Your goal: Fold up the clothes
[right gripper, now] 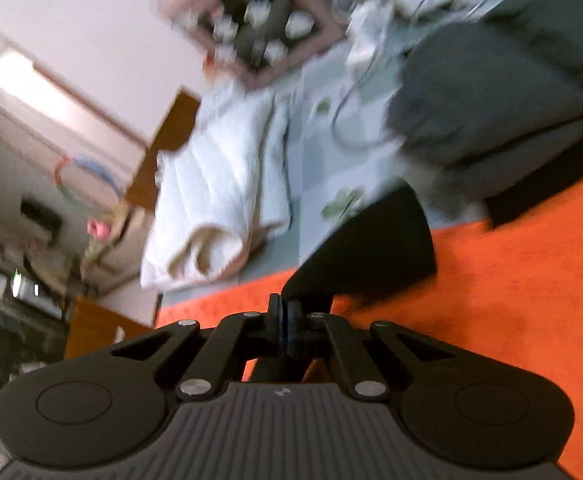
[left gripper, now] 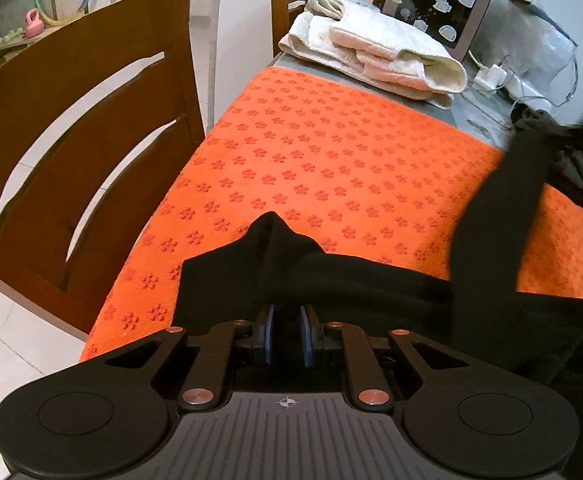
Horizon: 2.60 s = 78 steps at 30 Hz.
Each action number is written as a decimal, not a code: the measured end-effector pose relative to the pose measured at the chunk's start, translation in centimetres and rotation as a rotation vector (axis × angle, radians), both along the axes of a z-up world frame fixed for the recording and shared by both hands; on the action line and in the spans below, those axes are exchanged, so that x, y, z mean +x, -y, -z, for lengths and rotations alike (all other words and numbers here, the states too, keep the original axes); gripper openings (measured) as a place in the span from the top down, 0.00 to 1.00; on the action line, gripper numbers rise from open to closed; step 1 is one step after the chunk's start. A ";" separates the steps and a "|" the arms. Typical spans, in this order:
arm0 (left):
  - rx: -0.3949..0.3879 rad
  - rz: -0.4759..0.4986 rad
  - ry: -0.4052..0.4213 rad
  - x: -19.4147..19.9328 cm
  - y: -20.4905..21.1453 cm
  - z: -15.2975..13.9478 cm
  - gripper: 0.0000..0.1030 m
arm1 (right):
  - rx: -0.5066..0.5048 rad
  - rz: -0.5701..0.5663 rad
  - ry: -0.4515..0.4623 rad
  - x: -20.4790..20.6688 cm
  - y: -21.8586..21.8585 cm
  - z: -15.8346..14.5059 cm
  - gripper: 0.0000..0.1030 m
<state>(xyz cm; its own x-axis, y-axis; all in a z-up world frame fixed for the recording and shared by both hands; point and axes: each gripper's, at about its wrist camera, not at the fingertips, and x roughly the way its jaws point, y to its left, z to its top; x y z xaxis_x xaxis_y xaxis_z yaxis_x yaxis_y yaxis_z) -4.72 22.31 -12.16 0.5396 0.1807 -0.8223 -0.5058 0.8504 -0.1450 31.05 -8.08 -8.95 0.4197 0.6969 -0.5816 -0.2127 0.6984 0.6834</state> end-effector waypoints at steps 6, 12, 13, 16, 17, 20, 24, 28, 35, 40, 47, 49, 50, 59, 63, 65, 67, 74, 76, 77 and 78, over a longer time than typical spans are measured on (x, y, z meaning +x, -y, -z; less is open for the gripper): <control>0.009 -0.015 -0.005 0.2 0.0 0.0 0.83 | 0.031 0.145 0.075 -7.0 8.9 -5.3 0.97; 0.021 0.014 0.004 0.1 0.1 -0.5 0.83 | -0.018 0.262 0.140 -15.9 15.4 -8.6 0.97; 0.026 0.026 0.020 0.0 0.0 -0.8 0.83 | -0.024 0.283 0.147 -17.3 16.3 -9.1 0.97; 0.045 0.082 0.102 -0.8 0.0 -2.4 0.83 | -0.026 0.335 0.151 -21.5 18.1 -9.5 0.97; 0.051 0.112 0.133 -1.1 0.0 -3.0 0.83 | -0.027 0.347 0.148 -22.8 18.5 -9.5 0.97; 0.069 0.268 0.209 -1.6 0.5 -5.0 0.82 | -0.041 0.391 0.138 -26.6 19.5 -9.4 0.97; 0.126 0.516 0.220 -1.7 2.4 -6.1 0.74 | -0.051 0.443 0.121 -30.9 20.2 -9.2 0.97; 0.162 0.664 0.206 -1.5 4.3 -5.5 0.74 | -0.047 0.485 0.104 -34.8 20.5 -9.2 0.97; 0.150 0.922 0.236 -2.7 8.2 -4.9 0.50 | -0.055 0.488 0.134 -38.2 19.6 -10.7 0.97; 0.207 1.036 0.252 -3.9 11.2 -3.5 0.42 | -0.068 0.461 0.182 -38.6 18.4 -12.3 0.97; 0.419 1.003 0.345 -5.1 14.5 -2.0 0.63 | -0.085 0.423 0.248 -39.1 16.7 -14.6 0.97; 0.459 0.966 0.391 -5.3 14.7 -2.6 0.95 | -0.091 0.412 0.269 -39.2 16.2 -15.4 0.97; 0.475 0.946 0.414 -5.4 14.8 -2.9 0.96 | -0.094 0.408 0.284 -39.1 16.1 -15.8 0.97; 0.454 0.808 0.554 -6.3 11.8 -8.9 0.97 | -0.159 0.316 0.415 -38.9 15.5 -20.5 0.97; 0.405 0.832 0.534 -7.3 11.1 -9.6 0.97 | -0.173 0.277 0.404 -39.3 15.4 -21.4 0.97; 0.377 0.854 0.496 -7.7 10.9 -9.0 0.97 | -0.179 0.268 0.372 -39.6 15.3 -21.0 0.97; 0.362 0.876 0.449 -7.8 10.9 -7.9 0.97 | -0.185 0.265 0.337 -39.7 15.3 -20.1 0.97; 0.315 0.899 0.371 -7.8 10.5 -5.1 0.90 | -0.233 0.304 0.288 -38.9 15.5 -17.4 0.97; 0.309 0.896 0.361 -7.5 9.9 -4.7 0.78 | -0.246 0.307 0.290 -38.1 15.6 -17.0 0.97; 0.306 0.894 0.355 -7.3 9.5 -4.5 0.76 | -0.256 0.306 0.294 -37.5 15.5 -16.7 0.97; 0.297 0.895 0.345 -7.1 9.0 -4.3 0.73 | -0.266 0.304 0.297 -36.9 15.5 -16.5 0.97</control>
